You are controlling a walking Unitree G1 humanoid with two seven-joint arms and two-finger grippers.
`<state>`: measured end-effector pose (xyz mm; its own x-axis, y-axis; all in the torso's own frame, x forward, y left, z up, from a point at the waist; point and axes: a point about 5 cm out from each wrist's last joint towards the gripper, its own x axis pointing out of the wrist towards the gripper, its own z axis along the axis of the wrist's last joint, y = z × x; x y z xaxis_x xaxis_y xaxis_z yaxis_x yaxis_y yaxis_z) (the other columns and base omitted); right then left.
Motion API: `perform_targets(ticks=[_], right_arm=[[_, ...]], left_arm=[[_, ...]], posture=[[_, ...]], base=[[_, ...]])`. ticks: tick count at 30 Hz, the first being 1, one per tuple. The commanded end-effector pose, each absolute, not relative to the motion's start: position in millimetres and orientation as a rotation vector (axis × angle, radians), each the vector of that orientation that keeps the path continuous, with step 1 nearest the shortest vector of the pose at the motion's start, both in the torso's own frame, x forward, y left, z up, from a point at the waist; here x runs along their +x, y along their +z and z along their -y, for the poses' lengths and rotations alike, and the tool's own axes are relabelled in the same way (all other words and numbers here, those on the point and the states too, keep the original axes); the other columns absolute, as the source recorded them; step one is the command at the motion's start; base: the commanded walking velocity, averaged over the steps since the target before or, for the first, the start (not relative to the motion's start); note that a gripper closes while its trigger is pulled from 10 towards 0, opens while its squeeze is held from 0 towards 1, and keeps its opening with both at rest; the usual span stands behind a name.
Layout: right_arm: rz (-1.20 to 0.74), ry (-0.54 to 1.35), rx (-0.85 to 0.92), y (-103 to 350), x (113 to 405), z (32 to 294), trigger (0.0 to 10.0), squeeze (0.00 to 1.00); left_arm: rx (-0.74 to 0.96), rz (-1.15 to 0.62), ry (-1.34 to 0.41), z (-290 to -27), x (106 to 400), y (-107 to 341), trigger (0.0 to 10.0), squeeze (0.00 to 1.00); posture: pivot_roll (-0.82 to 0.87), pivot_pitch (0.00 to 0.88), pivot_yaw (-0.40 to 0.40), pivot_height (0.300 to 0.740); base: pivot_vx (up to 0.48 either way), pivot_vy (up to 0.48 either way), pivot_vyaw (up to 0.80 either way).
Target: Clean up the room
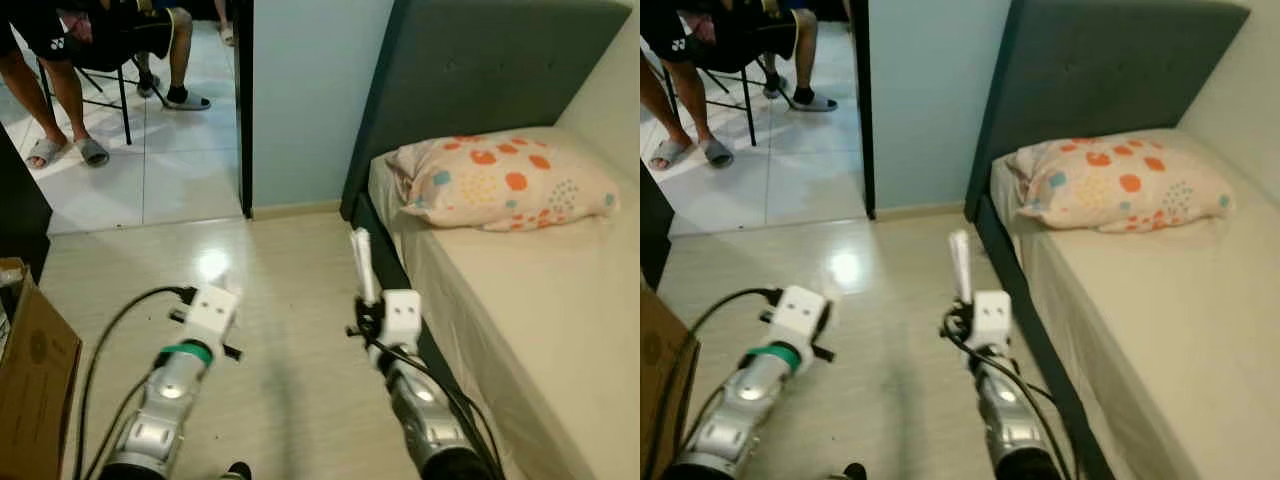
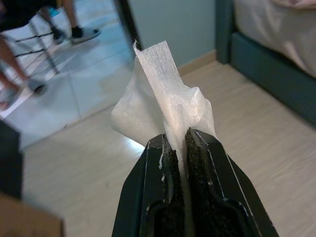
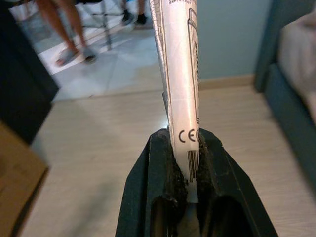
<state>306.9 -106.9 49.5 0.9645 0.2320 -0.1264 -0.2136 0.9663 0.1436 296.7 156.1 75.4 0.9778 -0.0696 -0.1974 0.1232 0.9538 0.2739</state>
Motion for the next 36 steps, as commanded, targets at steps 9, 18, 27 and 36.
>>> perform_targets(ticks=[9, 18, 27, 36], right_arm=[[-0.173, 0.214, 0.124, 42, 303, 111, 10.0, 0.00], [-0.181, 0.204, 0.078, 40, 303, 119, 10.0, 0.00], [-0.142, 0.158, 0.059, 48, 311, 133, 10.0, 0.00], [-0.127, 0.107, 0.074, 49, 310, 144, 10.0, 0.00]], left_arm=[[0.298, -0.203, -0.117, -152, 293, 67, 10.0, 0.00], [0.288, -0.221, -0.120, -147, 295, 61, 10.0, 0.00], [0.282, -0.225, -0.128, -141, 305, 58, 10.0, 0.00], [0.288, -0.208, -0.157, -130, 310, 57, 10.0, 0.00]], posture=[[0.11, 0.000, -0.047, 0.740], [0.08, 0.000, -0.040, 0.740], [0.03, 0.000, -0.032, 0.740], [0.00, 0.000, -0.023, 0.740]], base=[[0.000, 0.000, 0.76], [0.000, 0.000, 0.75], [0.000, 0.000, 0.75], [0.290, 0.000, 0.00]])
